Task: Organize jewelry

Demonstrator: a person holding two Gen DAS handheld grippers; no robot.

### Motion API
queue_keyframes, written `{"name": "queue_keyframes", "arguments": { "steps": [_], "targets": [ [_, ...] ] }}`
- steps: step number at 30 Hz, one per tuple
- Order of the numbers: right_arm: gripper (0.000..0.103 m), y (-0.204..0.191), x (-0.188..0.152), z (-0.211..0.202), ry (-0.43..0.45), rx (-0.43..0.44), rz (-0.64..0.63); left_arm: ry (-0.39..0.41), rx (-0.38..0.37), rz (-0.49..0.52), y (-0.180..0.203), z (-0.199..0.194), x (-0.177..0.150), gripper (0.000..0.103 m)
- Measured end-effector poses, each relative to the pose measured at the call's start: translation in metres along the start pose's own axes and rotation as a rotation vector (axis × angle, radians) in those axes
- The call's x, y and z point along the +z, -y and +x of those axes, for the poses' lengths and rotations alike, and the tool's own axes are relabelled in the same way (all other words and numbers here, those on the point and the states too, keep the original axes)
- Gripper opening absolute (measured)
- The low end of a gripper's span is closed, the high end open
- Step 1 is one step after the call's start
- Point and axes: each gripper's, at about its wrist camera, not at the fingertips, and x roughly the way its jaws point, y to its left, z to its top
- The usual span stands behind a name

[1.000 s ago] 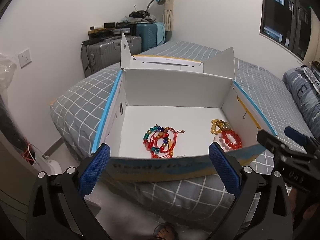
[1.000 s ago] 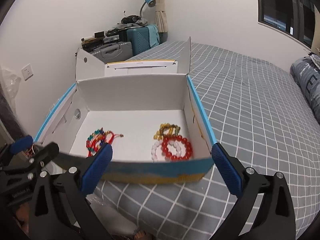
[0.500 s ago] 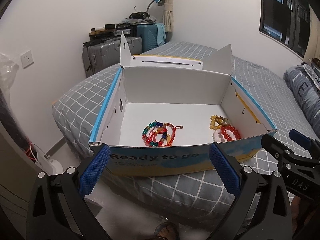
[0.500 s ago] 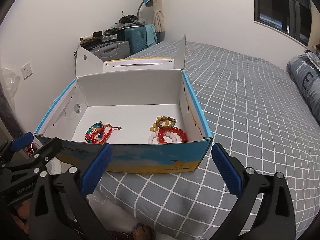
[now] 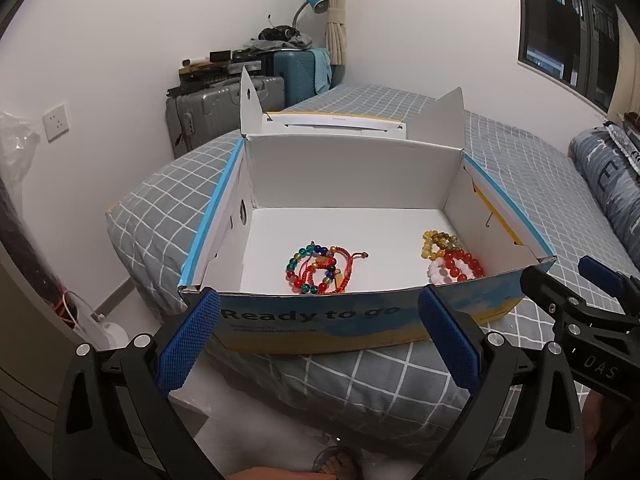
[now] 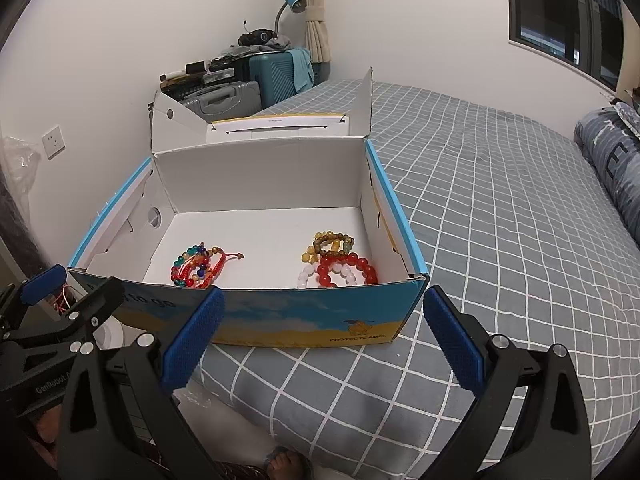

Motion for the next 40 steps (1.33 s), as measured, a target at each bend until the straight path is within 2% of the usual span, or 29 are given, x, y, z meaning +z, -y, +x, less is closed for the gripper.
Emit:
{"name": "queue_keyframes", "arguments": {
  "steps": [40],
  "targets": [
    [0.095, 0.0008, -0.0009, 0.0064, -0.012, -0.006, 0.006, -0.026, -0.028, -0.010, 0.0010, 0.0041, -0.0016, 0.097]
  ]
}}
